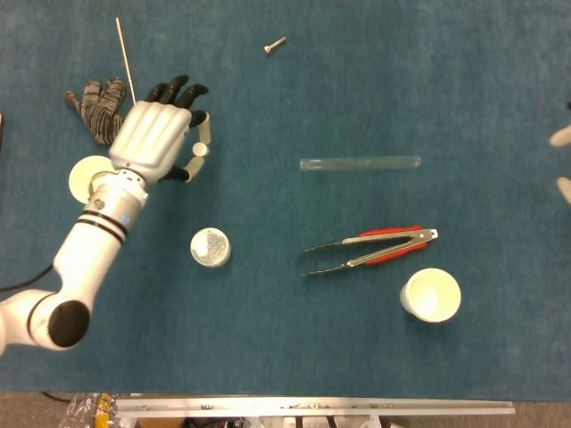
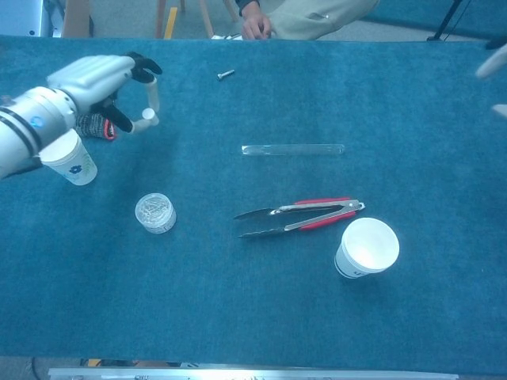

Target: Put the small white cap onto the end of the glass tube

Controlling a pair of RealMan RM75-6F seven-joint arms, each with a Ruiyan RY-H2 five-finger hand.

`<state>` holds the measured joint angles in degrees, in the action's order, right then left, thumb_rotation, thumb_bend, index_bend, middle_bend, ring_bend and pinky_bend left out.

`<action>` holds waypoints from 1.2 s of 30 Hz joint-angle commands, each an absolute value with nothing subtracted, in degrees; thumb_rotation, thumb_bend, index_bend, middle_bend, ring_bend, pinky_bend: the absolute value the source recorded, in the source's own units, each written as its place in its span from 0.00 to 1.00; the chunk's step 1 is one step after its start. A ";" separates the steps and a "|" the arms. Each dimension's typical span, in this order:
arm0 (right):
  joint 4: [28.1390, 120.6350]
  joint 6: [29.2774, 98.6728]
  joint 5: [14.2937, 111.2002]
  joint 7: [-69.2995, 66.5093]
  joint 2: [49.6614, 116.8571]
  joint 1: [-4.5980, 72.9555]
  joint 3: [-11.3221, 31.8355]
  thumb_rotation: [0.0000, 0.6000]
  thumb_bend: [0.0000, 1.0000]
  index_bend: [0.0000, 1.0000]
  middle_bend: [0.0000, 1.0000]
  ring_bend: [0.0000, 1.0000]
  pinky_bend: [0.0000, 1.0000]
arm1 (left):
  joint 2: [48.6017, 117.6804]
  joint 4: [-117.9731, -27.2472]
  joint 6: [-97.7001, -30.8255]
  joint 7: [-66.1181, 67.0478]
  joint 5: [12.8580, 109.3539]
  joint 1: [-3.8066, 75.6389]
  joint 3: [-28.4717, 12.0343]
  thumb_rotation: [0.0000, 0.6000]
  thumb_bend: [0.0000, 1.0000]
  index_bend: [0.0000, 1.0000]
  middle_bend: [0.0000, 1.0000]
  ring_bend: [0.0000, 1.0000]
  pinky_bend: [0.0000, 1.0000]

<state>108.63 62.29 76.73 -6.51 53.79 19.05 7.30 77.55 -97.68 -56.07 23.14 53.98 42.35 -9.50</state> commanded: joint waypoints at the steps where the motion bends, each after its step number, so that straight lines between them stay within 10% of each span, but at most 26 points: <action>1: 109.14 57.42 74.42 -2.89 55.46 23.19 8.47 1.00 0.28 0.42 0.18 0.08 0.25 | 74.46 -101.80 -57.85 22.88 55.08 40.69 -8.58 1.00 0.32 0.53 0.13 0.00 0.00; 36: 95.62 57.45 35.28 42.97 89.32 52.55 9.96 1.00 0.23 0.49 0.18 0.08 0.27 | 63.69 -115.89 -64.12 21.40 63.84 34.92 -5.59 1.00 0.32 0.52 0.12 0.00 0.00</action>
